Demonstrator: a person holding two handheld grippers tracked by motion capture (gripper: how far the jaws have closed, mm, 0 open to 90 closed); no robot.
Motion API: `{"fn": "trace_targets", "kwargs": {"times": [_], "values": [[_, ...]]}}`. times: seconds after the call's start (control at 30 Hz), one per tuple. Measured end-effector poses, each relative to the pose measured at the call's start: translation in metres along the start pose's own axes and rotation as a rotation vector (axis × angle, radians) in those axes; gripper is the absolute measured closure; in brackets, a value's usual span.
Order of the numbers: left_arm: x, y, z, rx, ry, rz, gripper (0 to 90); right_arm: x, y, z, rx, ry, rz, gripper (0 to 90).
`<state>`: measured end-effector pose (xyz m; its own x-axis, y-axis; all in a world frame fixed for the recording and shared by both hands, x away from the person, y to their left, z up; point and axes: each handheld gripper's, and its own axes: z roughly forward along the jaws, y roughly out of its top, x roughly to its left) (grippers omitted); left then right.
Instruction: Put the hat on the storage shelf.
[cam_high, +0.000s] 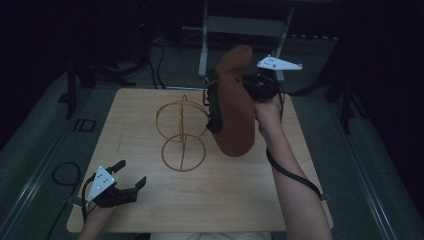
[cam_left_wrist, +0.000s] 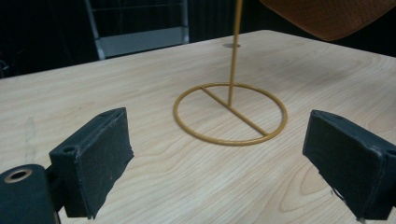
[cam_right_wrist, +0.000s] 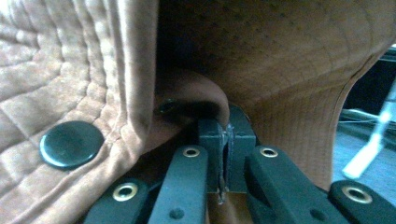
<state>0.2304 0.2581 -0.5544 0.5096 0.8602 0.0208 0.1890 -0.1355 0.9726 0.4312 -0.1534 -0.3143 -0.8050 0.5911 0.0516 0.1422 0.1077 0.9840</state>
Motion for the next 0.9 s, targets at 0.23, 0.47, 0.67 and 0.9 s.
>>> {"fn": "trace_targets", "kwargs": {"times": [0.23,0.47,0.67,0.9], "values": [[0.006,-0.005,-0.009,-0.046,0.054,-0.046,8.7,0.026,0.006,0.033,0.023,0.109,0.000,87.5],[0.011,-0.007,-0.013,-0.066,0.065,-0.091,9.5,0.049,0.001,0.065,0.109,0.192,-0.029,87.0],[0.010,-0.008,-0.015,-0.075,0.059,-0.098,10.3,0.068,-0.007,0.089,0.166,0.229,-0.055,86.0],[0.012,-0.010,-0.015,-0.073,0.051,-0.116,10.3,0.087,-0.011,0.109,0.256,0.213,-0.111,62.2]]}}
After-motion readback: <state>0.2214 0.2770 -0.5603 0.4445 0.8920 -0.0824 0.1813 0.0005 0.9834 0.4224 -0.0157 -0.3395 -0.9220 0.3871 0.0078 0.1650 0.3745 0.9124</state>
